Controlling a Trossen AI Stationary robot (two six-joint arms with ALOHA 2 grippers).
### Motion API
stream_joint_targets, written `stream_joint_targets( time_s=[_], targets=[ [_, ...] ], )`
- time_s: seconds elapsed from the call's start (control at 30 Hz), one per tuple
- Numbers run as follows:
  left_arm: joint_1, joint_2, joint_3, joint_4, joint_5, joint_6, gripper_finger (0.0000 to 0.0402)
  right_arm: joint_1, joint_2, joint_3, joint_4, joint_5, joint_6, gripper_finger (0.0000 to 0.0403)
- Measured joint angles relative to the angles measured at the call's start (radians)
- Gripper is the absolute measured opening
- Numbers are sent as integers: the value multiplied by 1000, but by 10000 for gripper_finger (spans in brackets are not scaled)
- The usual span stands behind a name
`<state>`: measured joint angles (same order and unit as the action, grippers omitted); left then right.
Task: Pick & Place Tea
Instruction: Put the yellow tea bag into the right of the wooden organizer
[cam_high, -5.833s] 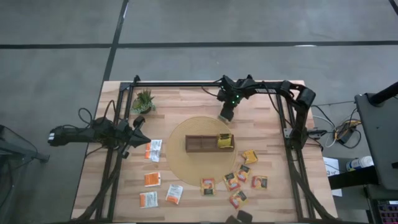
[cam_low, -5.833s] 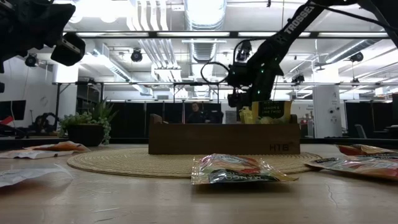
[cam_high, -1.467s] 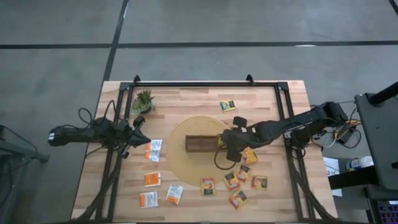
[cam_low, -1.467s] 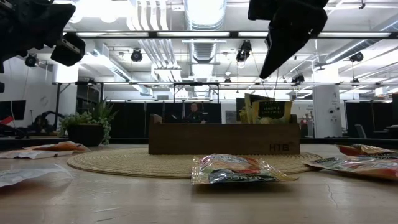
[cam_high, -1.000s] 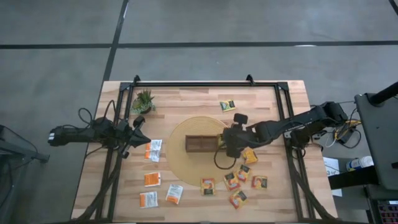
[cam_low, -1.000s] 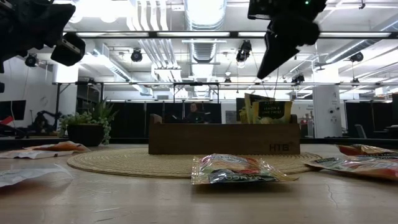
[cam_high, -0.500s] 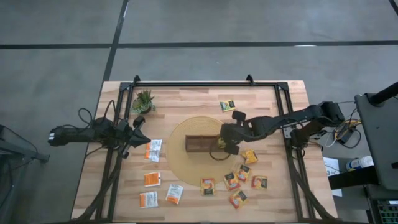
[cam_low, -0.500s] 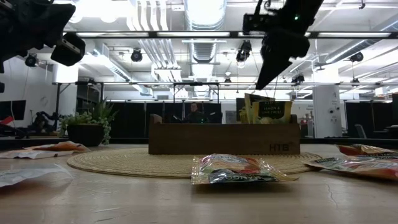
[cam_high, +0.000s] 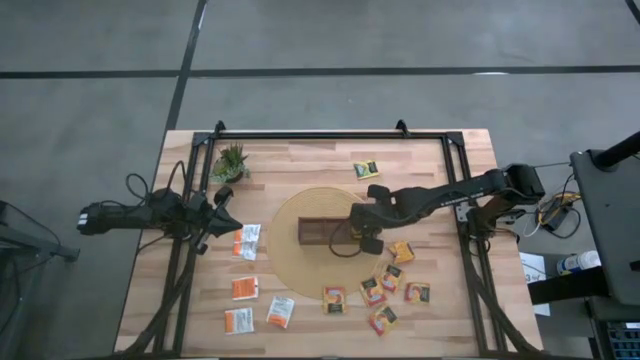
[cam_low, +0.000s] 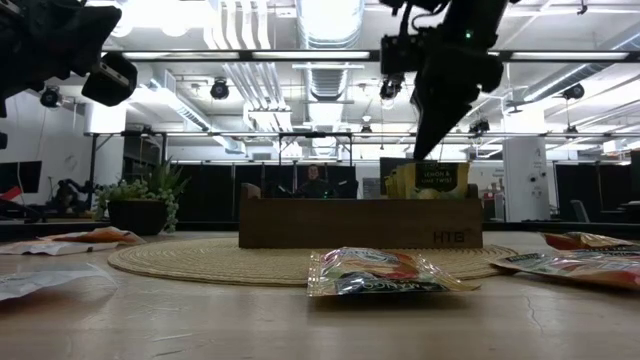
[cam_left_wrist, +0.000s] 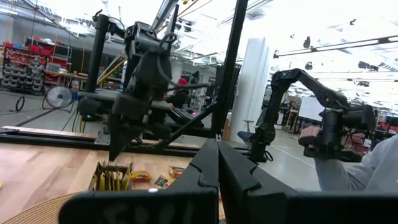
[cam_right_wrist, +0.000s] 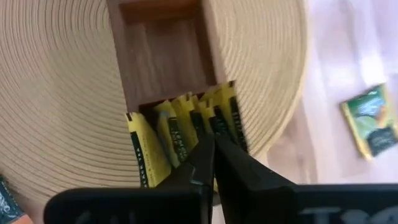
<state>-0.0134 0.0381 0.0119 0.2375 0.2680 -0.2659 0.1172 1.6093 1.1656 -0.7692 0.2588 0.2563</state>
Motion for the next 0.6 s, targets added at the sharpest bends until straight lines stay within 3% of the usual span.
stream_joint_targets(
  time_s=[0.2,0.6],
  targets=[
    [0,0,0,0,0,0,0,16,-31,1,-10,133,4,8],
    [0,0,0,0,0,0,0,-12,-50,-3,-9,205,-38,8]
  ],
)
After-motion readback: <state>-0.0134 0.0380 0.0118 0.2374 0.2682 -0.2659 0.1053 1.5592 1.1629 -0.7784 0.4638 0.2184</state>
